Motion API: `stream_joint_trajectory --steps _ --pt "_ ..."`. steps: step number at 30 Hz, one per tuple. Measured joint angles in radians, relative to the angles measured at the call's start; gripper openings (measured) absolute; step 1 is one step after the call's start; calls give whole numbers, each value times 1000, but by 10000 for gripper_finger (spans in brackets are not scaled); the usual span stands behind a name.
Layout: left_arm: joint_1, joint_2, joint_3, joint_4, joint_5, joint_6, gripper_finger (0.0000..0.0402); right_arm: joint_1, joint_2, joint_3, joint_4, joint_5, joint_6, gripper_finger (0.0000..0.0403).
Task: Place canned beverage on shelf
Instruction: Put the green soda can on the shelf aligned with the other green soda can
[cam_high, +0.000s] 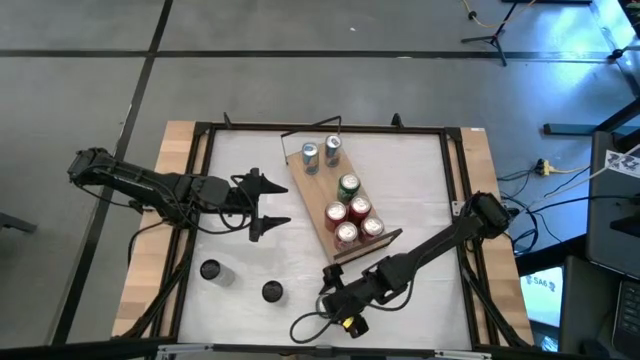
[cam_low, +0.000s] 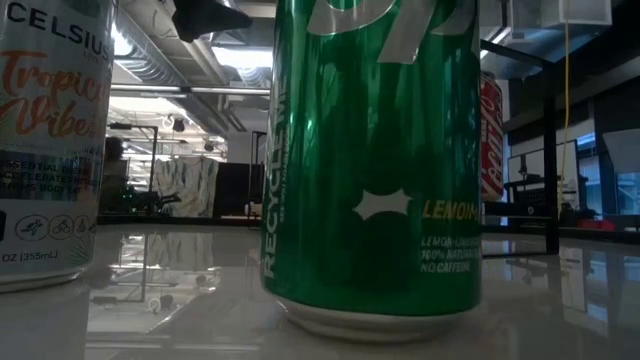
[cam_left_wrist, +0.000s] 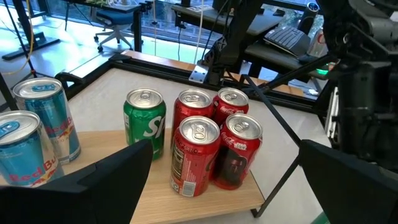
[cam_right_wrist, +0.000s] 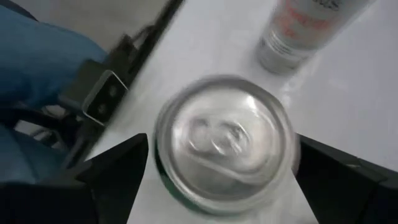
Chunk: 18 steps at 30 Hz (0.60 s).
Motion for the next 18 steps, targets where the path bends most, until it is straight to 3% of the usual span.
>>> stream_joint_trajectory --steps 6,14,18 --pt "0 0 0 -4 0 0 393 0 24 0 24 -2 -1 370" --pt "0 0 0 -3 0 0 393 0 23 2 34 -2 1 291" --pt "0 0 0 -2 0 0 393 -4 23 47 -44 -29 10 290"
